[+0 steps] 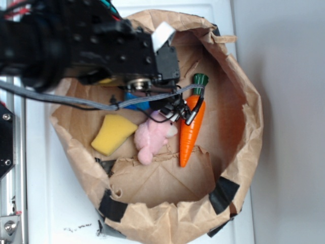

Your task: Grab the blue ball.

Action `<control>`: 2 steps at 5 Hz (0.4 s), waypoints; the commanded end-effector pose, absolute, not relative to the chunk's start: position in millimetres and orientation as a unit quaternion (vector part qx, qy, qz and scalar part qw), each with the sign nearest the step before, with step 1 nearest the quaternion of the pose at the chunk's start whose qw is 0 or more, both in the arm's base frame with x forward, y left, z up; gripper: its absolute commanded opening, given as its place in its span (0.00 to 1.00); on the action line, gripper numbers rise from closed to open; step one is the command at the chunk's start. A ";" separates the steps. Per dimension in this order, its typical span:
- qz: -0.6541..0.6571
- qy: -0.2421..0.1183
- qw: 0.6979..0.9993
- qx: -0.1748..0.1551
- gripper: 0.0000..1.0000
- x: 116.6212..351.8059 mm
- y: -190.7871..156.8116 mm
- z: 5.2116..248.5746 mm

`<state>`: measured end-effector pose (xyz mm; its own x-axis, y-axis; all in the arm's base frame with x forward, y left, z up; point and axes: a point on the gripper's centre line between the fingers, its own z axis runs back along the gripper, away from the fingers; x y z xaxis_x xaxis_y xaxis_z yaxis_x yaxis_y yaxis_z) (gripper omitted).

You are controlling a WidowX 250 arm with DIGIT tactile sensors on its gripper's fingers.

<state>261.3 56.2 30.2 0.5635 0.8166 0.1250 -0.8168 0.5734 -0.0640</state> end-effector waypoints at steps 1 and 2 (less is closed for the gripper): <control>0.438 -0.091 0.894 -0.012 0.00 264.8 51.4 31.0; 0.440 -0.097 0.892 -0.030 0.00 268.2 53.2 43.1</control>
